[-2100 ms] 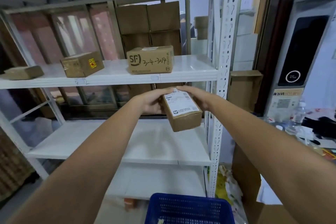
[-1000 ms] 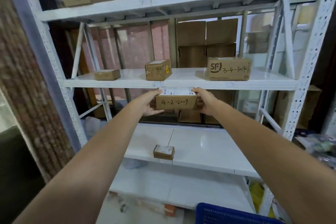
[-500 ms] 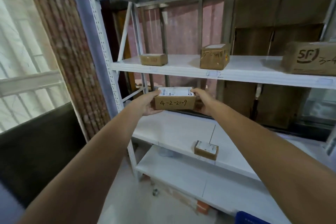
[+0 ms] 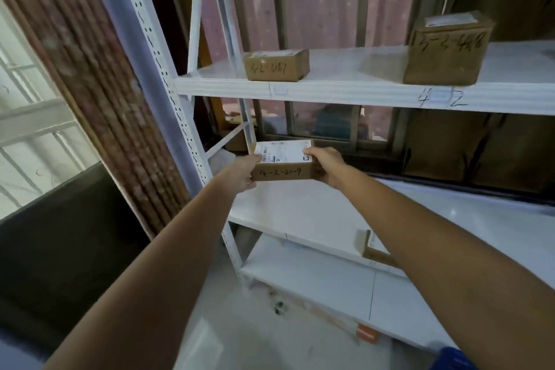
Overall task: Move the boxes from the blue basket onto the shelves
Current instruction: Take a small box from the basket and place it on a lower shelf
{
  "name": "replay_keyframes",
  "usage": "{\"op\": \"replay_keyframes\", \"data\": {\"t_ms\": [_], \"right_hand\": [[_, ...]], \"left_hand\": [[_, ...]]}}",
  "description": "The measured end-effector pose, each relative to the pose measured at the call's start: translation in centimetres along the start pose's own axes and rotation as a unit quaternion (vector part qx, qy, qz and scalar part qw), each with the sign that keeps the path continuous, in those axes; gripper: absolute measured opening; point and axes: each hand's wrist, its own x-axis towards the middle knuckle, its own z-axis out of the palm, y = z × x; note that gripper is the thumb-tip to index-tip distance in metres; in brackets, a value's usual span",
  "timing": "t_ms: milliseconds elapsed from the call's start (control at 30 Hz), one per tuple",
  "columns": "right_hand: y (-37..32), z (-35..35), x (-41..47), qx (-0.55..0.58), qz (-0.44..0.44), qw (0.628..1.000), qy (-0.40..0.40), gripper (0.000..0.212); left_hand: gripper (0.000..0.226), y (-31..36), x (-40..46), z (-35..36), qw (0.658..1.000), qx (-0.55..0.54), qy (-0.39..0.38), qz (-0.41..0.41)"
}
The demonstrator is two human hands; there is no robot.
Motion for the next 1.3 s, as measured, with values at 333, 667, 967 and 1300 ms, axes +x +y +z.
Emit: {"op": "replay_keyframes", "data": {"t_ms": [333, 667, 967, 1300], "right_hand": [[11.0, 3.5, 9.5, -0.036, 0.067, 0.983, 0.164, 0.032], [23.6, 3.2, 15.8, -0.059, 0.117, 0.946, 0.298, 0.007], [30.3, 2.1, 20.2, -0.132, 0.149, 0.936, 0.288, 0.028], [30.9, 1.7, 21.2, -0.134, 0.171, 0.943, 0.253, 0.053]], "left_hand": [[0.028, -5.5, 16.8, -2.1, 0.965, 0.240, -0.084, 0.066], [0.021, -16.5, 28.5, 0.2, 0.953, 0.236, -0.188, 0.018], [0.022, -24.1, 34.0, 2.6, 0.956, 0.238, -0.173, -0.013], [0.029, -25.6, 35.2, 2.9, 0.948, 0.246, -0.200, -0.043]]}}
